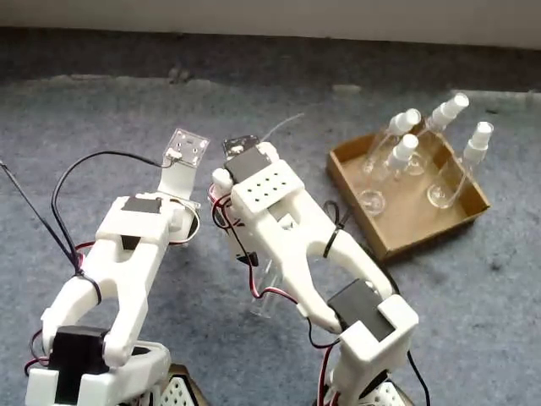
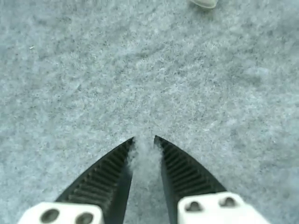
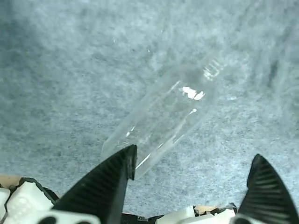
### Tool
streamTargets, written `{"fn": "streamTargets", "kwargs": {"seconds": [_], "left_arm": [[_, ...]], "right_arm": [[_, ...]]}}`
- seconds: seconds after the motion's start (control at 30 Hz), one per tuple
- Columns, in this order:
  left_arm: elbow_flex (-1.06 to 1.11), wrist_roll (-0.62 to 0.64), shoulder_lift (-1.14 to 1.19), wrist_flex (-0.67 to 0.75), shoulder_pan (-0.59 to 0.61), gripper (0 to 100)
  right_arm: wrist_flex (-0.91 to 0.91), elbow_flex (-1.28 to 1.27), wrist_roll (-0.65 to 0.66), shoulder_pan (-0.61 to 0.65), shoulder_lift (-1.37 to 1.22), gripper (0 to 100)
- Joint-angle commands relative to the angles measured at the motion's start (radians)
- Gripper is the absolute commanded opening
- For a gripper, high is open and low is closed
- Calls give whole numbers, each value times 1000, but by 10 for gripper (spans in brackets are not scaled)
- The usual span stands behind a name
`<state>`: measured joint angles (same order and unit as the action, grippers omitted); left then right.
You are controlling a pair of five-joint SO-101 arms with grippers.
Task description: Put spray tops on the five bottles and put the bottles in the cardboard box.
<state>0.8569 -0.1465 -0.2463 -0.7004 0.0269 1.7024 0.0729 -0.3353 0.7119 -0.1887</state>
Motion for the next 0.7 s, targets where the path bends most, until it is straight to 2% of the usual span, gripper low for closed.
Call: {"fn": "streamTargets", "kwargs": {"seconds": [0.0,0.27,0.5,0.67], "left_arm": [[-10,11,-41,15,12,14],[-5,11,-41,15,13,14],[-5,11,-41,15,13,14],[-5,11,-41,15,13,14]], "right_arm": [[7,54,-14,10,13,332],[-96,53,-261,-10,12,332],[-140,25,-287,-21,-27,332],[-140,35,-287,-27,-162,332]]}}
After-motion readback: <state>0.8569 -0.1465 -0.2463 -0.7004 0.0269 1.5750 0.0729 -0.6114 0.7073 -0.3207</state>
